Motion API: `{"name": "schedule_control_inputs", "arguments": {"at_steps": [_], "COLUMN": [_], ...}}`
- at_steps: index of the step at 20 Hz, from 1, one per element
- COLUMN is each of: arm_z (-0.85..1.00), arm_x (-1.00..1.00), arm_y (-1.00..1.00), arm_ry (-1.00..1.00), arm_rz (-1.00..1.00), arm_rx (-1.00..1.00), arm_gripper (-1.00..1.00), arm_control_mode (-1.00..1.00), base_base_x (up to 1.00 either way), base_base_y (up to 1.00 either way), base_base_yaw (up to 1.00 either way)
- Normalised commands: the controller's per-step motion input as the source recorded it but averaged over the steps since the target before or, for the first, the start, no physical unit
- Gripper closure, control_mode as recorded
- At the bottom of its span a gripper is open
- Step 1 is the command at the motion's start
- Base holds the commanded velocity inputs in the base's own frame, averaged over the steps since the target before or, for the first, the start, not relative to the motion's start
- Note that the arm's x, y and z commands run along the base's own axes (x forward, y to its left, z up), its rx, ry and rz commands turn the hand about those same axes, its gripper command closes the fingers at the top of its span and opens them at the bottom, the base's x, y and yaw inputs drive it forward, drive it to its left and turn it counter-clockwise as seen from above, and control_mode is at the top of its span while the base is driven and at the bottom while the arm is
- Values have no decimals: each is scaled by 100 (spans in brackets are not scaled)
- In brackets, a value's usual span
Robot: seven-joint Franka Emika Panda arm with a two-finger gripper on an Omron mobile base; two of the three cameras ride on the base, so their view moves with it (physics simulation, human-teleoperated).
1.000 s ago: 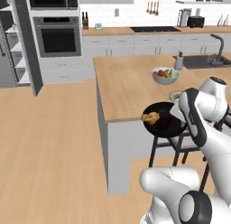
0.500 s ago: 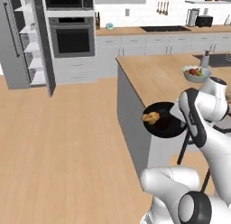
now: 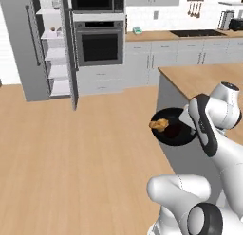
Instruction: Pick the chicken drumstick and avocado from their plates and place them in the bowl. Then put the bowl in the fridge.
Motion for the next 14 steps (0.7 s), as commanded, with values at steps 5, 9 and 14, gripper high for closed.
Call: {"name": "schedule_control_inputs", "arguments": {"at_steps": [5,9,14], "arm_z": [0,0,0], "arm_x": [0,0,0], "arm_y": [0,0,0], "arm_ry": [0,0,0], "arm_rz": [0,0,0], "arm_rx": [0,0,0], "arm_gripper": [100,100,100], "arm_control_mode": [100,100,100], "base_base_x": [100,100,100], "base_base_y": [100,100,100], "base_base_yaw": [-11,-6,0]}}
